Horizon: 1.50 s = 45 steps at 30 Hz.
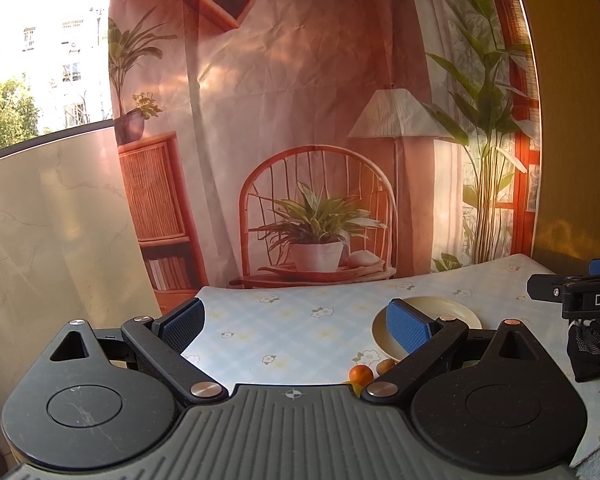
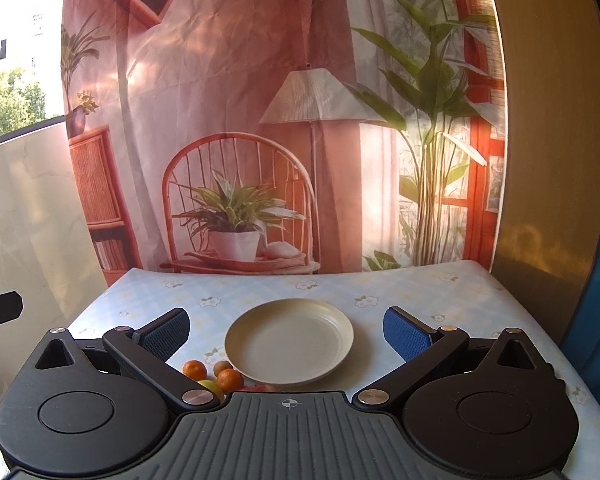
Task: Organize fruits
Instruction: 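Move both tools forward toward the fruit pile beside the cream plate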
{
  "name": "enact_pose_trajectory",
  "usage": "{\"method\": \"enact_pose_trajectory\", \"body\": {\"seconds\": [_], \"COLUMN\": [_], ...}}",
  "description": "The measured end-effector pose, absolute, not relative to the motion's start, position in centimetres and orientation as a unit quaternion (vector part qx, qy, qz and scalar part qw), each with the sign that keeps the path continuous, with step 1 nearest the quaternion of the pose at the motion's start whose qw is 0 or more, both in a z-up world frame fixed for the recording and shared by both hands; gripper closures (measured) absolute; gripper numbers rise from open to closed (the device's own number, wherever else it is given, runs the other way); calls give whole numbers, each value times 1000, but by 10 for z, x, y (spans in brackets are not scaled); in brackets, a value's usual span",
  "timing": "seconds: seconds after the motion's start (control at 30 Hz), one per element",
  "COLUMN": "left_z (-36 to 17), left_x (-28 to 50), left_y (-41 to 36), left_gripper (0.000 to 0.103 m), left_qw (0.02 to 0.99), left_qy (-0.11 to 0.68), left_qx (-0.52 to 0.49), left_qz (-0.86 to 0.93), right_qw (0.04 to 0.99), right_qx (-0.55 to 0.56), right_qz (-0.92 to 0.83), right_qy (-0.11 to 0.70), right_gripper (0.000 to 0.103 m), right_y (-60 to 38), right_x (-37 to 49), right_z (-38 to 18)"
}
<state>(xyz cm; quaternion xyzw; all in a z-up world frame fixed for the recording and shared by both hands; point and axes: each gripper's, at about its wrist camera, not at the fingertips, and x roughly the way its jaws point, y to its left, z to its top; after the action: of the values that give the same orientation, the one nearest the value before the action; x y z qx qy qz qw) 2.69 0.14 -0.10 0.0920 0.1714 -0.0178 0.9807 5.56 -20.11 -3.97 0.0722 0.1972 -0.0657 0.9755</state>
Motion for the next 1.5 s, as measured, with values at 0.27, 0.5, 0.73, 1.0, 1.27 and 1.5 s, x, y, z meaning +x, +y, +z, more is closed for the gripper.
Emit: {"method": "enact_pose_trajectory", "body": {"seconds": [0.27, 0.5, 0.73, 1.0, 1.27, 1.5], "left_z": [-14, -34, -56, -73, -89, -100], "left_x": [62, 93, 114, 128, 136, 140], "left_y": [0, 5, 19, 35, 30, 31], "left_gripper": [4, 4, 4, 5, 6, 6], "left_qw": [977, 970, 968, 970, 968, 957], "left_qy": [183, 217, 238, 241, 249, 281], "left_qx": [108, 109, 81, 27, 22, 6], "left_qz": [-24, -23, -13, -36, -35, -75], "right_qw": [975, 974, 965, 962, 963, 959], "right_qx": [69, 35, 76, 96, 91, 73], "right_qz": [-69, -89, -98, -66, -27, -10], "right_qy": [198, 205, 231, 245, 251, 274], "right_gripper": [0, 0, 0, 0, 0, 0], "right_y": [-213, -212, -227, -233, -221, -209], "right_x": [85, 104, 119, 133, 137, 143], "right_z": [-63, -89, -118, -138, -153, -162]}}
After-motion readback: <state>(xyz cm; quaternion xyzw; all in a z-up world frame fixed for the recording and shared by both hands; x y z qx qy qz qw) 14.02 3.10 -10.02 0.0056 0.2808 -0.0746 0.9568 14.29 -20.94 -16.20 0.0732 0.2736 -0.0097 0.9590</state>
